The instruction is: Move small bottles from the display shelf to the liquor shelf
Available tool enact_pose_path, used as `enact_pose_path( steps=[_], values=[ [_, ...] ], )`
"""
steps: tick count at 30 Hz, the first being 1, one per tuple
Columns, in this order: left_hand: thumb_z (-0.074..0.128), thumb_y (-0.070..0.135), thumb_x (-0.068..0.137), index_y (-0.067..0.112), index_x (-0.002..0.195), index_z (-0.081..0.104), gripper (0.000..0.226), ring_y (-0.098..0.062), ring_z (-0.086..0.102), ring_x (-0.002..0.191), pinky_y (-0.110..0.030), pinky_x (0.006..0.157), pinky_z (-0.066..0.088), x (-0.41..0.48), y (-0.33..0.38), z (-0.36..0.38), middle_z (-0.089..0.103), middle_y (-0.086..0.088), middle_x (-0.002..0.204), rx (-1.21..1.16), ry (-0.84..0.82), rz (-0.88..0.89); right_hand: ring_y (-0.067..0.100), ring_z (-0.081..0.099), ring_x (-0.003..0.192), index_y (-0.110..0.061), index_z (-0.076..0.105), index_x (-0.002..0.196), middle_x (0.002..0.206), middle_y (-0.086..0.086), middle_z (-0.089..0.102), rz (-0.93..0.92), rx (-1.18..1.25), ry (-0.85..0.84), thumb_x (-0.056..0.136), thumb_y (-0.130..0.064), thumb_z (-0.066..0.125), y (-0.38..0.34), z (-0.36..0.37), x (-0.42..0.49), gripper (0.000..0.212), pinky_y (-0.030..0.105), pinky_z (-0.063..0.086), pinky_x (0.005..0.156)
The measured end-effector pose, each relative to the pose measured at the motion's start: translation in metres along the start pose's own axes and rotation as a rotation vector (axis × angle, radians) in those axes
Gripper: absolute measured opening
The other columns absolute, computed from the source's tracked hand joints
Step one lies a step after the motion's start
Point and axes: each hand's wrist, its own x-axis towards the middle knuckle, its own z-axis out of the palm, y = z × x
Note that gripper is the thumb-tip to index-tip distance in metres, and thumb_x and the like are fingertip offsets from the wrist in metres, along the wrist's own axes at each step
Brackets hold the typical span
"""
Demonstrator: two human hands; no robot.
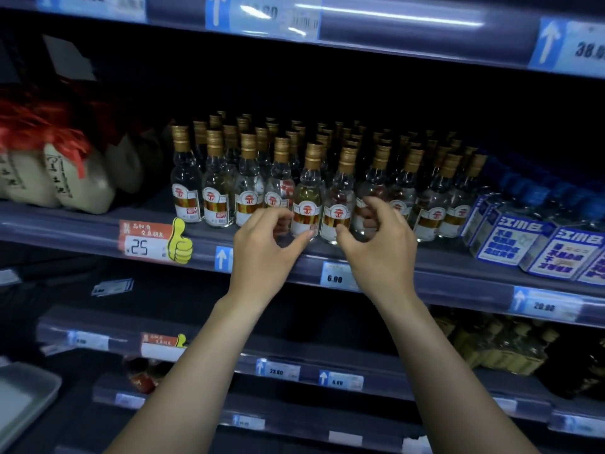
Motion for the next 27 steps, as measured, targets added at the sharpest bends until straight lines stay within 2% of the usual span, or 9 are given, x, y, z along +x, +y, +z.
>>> enact_pose_path(
  steps=[2,6,9,15,18,20,22,25,27],
  values=[
    [0.085,0.025,0.082,0.010,0.105,0.070,0.030,-0.002,0.055,0.081,-0.003,0.076,0.041,-0.012,0.008,-0.009,0.061,0.008,0.094,0.005,0.000,0.017,0.006,0.057,0.089,-0.015,0.067,0.128,0.107,-0.007,0.064,-0.054,0.002,0.018,0.084,-0.026,0.081,-0.003,-0.008,-0.016,0.047,0.021,0.049,0.081],
    [0.081,0.022,0.086,0.009,0.106,0.071,0.026,-0.008,0.057,0.082,-0.009,0.075,0.042,-0.045,0.024,-0.027,0.062,0.004,0.097,0.088,0.036,0.008,0.007,0.059,0.077,-0.013,0.073,0.114,0.095,-0.005,0.069,-0.096,0.038,-0.081,0.085,-0.023,0.079,-0.003,-0.017,-0.053,0.031,0.014,0.045,0.071],
    [0.078,0.025,0.088,0.012,0.112,0.069,0.030,-0.011,0.059,0.088,-0.023,0.082,0.049,-0.080,0.035,-0.042,0.065,0.001,0.103,0.135,-0.020,-0.088,0.010,0.065,0.084,-0.017,0.073,0.110,0.098,-0.004,0.071,-0.042,0.088,-0.217,0.087,-0.026,0.076,-0.001,-0.024,-0.082,0.025,0.020,0.050,0.078],
    [0.072,0.038,0.089,0.021,0.125,0.062,0.041,-0.016,0.062,0.101,-0.036,0.090,0.053,-0.188,0.040,-0.080,0.064,0.004,0.114,0.321,-0.223,-0.372,0.015,0.066,0.102,-0.020,0.070,0.119,0.110,-0.002,0.072,-0.028,0.107,-0.567,0.090,-0.033,0.073,0.006,-0.022,-0.160,0.032,0.032,0.054,0.092],
    [0.073,0.037,0.088,0.021,0.126,0.061,0.043,-0.018,0.064,0.102,-0.037,0.088,0.053,-0.248,0.042,-0.114,0.064,0.003,0.114,0.366,-0.239,-0.523,0.018,0.067,0.106,-0.018,0.071,0.118,0.112,0.000,0.074,-0.033,0.130,-0.711,0.089,-0.030,0.073,-0.001,-0.017,-0.217,0.031,0.036,0.053,0.097],
    [0.073,0.036,0.087,0.021,0.121,0.063,0.039,-0.021,0.065,0.101,-0.037,0.084,0.053,-0.288,0.042,-0.141,0.065,0.001,0.108,0.428,-0.264,-0.596,0.021,0.069,0.105,-0.014,0.072,0.115,0.110,0.004,0.076,-0.028,0.143,-0.808,0.088,-0.026,0.074,-0.009,-0.013,-0.256,0.029,0.035,0.053,0.096],
    [0.072,0.036,0.088,0.018,0.126,0.062,0.043,-0.025,0.065,0.103,-0.039,0.085,0.053,-0.327,0.042,-0.173,0.067,-0.003,0.110,0.480,-0.311,-0.694,0.026,0.070,0.103,-0.010,0.073,0.112,0.107,0.008,0.077,-0.028,0.143,-0.930,0.086,-0.024,0.074,-0.019,-0.007,-0.295,0.029,0.037,0.054,0.094],
    [0.071,0.034,0.091,0.014,0.139,0.056,0.054,-0.026,0.065,0.109,-0.037,0.092,0.051,-0.388,0.044,-0.226,0.069,-0.007,0.119,0.485,-0.358,-0.891,0.028,0.062,0.124,-0.010,0.065,0.134,0.131,0.010,0.069,-0.080,0.083,-1.152,0.090,-0.027,0.072,-0.040,-0.002,-0.352,0.048,0.035,0.049,0.104],
    [0.071,0.036,0.090,0.014,0.141,0.054,0.058,-0.026,0.065,0.113,-0.035,0.097,0.050,-0.429,0.046,-0.262,0.068,-0.008,0.125,0.480,-0.323,-1.033,0.030,0.057,0.131,-0.006,0.059,0.140,0.139,0.014,0.063,-0.132,0.055,-1.264,0.091,-0.027,0.071,-0.057,0.003,-0.391,0.054,0.036,0.045,0.108]
  ],
)
